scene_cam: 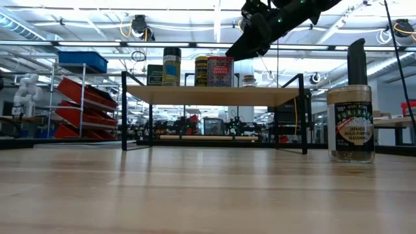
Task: Shelf spices
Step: Remove the red seasoning can from the shelf
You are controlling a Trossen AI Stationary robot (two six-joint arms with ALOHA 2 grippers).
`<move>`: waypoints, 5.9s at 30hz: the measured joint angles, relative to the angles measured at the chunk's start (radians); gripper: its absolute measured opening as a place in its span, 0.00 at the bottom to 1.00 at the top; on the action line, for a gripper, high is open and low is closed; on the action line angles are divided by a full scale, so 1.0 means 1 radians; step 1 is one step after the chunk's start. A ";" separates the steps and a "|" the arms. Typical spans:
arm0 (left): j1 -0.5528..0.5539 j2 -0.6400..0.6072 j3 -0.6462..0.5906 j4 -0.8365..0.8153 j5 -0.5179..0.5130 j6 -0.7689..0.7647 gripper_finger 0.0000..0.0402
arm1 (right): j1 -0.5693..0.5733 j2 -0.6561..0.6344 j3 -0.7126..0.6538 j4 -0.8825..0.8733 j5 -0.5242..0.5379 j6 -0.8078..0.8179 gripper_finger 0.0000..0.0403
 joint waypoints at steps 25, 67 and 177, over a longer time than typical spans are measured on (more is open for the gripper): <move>0.000 0.004 0.000 -0.039 0.040 -0.097 0.67 | -0.043 0.065 0.000 0.068 -0.108 0.045 0.67; -0.035 0.146 0.000 0.073 0.014 -0.182 0.99 | 0.209 -0.057 -0.001 0.104 -0.145 0.127 0.53; -0.884 0.054 -0.473 -0.392 -0.827 -1.210 0.55 | 0.428 -0.313 0.000 -0.011 -0.096 0.214 0.82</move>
